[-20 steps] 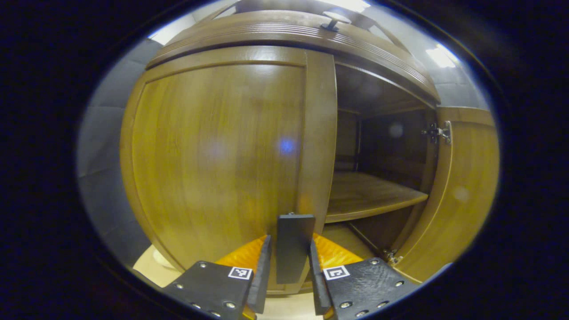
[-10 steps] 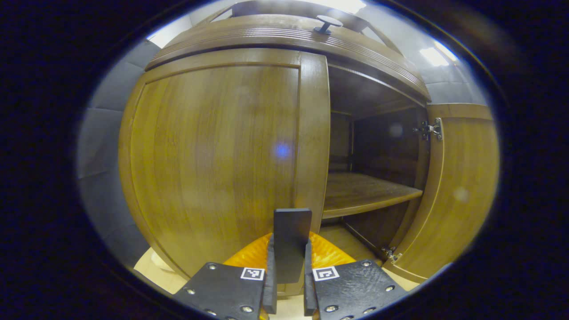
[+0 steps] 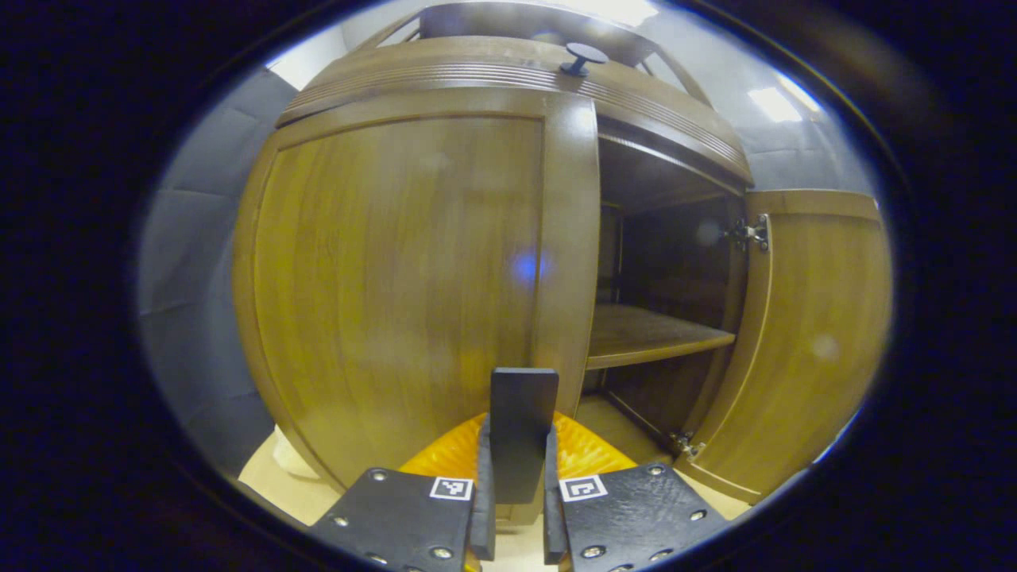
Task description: Open the right door of the double-door shoe cabinet with the right hand, and open the left door with the left hand.
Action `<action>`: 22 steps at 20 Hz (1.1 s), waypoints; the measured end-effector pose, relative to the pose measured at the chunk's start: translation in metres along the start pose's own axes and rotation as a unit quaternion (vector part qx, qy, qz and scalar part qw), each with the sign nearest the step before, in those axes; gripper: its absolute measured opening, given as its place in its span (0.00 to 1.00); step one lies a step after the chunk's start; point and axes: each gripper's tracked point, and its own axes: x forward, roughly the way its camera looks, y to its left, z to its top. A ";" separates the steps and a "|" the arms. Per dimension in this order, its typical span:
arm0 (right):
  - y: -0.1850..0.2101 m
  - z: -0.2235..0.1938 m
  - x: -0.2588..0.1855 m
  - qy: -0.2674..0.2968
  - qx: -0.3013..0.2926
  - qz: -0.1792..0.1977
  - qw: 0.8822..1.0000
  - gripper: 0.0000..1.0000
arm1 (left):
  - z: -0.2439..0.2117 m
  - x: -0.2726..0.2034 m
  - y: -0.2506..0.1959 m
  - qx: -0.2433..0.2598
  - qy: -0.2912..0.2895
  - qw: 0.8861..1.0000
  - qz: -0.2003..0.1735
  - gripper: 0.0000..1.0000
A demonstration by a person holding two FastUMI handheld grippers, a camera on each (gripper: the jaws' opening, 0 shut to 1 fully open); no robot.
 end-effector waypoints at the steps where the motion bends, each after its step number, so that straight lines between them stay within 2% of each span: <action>1: 0.002 -0.001 0.004 0.003 -0.015 0.001 1.000 0.95 | 0.002 0.000 0.001 0.006 -0.003 1.000 -0.001 0.18; 4: 0.019 -0.008 0.010 0.008 -0.031 0.026 0.999 0.92 | -0.001 0.003 -0.001 0.015 -0.010 1.000 -0.004 0.19; 5: 0.025 -0.013 0.010 0.011 -0.032 0.033 0.999 0.92 | -0.002 0.003 -0.001 0.012 -0.011 1.000 -0.007 0.25; 7: 0.034 -0.020 0.010 0.018 -0.037 0.039 0.998 0.99 | -0.002 0.002 -0.001 0.014 -0.015 1.000 -0.011 0.25; 8: 0.037 -0.022 0.009 0.019 -0.043 0.038 0.998 0.99 | -0.001 0.002 -0.001 0.016 -0.016 1.000 -0.013 0.21; 9: 0.039 -0.024 0.008 0.020 -0.054 0.035 0.998 0.96 | -0.001 0.001 -0.001 0.016 -0.016 1.000 -0.014 0.23; 12: 0.044 -0.026 0.008 0.016 -0.071 0.041 0.996 0.96 | 0.000 0.002 -0.002 0.011 -0.017 1.000 -0.020 0.30; 13: 0.049 -0.028 0.005 0.016 -0.071 0.043 0.996 0.92 | 0.000 0.001 -0.002 0.011 -0.018 1.000 -0.021 0.32; 14: 0.053 -0.029 0.004 0.016 -0.070 0.044 0.996 0.92 | 0.001 0.001 -0.002 0.011 -0.019 1.000 -0.022 0.32; 15: 0.055 -0.031 0.001 0.018 -0.068 0.045 0.997 0.95 | 0.000 0.001 -0.002 0.010 -0.020 1.000 -0.022 0.25; 16: 0.056 -0.032 0.001 0.020 -0.066 0.046 0.997 0.95 | 0.000 0.001 -0.002 0.009 -0.020 0.999 -0.023 0.25; 17: 0.057 -0.034 0.001 0.024 -0.065 0.046 0.997 0.95 | 0.000 0.001 -0.002 0.008 -0.019 1.000 -0.022 0.32; 20: 0.064 -0.036 0.003 0.030 -0.063 0.055 0.996 0.95 | 0.000 0.000 0.000 0.005 -0.018 1.000 -0.017 0.32; 22: 0.069 -0.036 0.004 0.032 -0.066 0.064 0.995 0.92 | 0.000 -0.001 0.001 0.003 -0.018 1.000 -0.010 0.32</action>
